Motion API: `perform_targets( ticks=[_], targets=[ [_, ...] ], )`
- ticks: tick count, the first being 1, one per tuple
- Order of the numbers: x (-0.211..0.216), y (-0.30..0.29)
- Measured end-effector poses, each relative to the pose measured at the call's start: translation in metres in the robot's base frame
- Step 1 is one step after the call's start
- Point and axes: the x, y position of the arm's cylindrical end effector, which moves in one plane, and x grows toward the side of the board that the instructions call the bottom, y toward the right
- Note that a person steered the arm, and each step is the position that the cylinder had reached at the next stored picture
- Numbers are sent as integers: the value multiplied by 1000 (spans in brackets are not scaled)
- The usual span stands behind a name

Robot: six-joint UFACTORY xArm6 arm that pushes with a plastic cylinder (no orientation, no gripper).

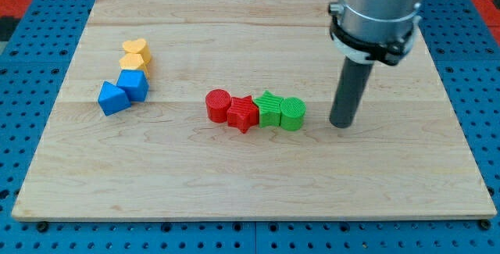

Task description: Separate the green and red blocks from other

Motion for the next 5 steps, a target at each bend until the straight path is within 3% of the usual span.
perform_targets(
  ticks=[1,2,5],
  targets=[
    [35,-15],
    [41,-73],
    [-67,-127]
  ],
)
